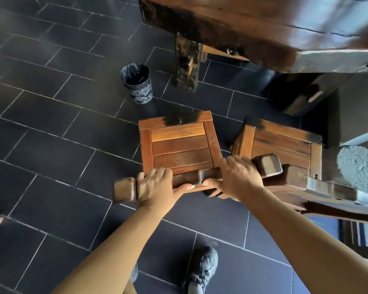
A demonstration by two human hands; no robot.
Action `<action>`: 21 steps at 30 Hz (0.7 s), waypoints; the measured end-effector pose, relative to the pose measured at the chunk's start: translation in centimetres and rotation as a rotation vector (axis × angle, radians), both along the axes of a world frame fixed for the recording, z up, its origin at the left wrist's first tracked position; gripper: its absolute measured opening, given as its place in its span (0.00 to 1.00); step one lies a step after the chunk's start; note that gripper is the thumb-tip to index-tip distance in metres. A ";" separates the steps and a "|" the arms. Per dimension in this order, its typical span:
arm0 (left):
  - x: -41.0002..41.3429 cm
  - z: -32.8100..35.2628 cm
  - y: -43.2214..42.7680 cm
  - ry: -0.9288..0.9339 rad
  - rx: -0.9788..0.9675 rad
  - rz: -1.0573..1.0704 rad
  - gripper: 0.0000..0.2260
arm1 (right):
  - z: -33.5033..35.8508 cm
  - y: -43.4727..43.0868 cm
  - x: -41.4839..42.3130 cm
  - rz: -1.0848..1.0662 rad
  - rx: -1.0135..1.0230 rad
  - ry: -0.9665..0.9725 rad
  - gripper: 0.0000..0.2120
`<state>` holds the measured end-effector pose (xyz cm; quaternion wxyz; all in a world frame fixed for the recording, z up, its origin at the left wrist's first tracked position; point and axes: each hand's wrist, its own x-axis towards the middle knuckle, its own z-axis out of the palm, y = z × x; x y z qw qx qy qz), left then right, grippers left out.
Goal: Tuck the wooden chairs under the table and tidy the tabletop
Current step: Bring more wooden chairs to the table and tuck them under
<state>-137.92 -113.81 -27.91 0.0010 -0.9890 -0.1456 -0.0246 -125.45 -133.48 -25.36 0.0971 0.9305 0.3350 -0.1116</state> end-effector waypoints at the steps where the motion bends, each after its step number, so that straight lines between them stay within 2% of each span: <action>1: 0.3 0.0 0.4 -0.001 0.013 -0.014 0.29 | 0.0 0.2 0.0 -0.021 0.010 0.001 0.39; 4: 1.6 -0.1 1.8 0.013 0.022 -0.061 0.31 | -0.2 0.8 0.0 -0.092 0.031 0.014 0.39; 8: 3.9 0.3 3.6 0.051 0.033 -0.134 0.34 | -0.1 1.7 -0.1 -0.176 0.027 -0.009 0.49; 12: 6.1 0.6 5.2 0.096 0.032 -0.215 0.36 | -0.2 2.6 0.0 -0.265 0.056 0.005 0.47; 21: 9.3 0.3 6.8 0.090 0.028 -0.338 0.35 | -0.3 3.5 0.7 -0.383 0.063 0.007 0.49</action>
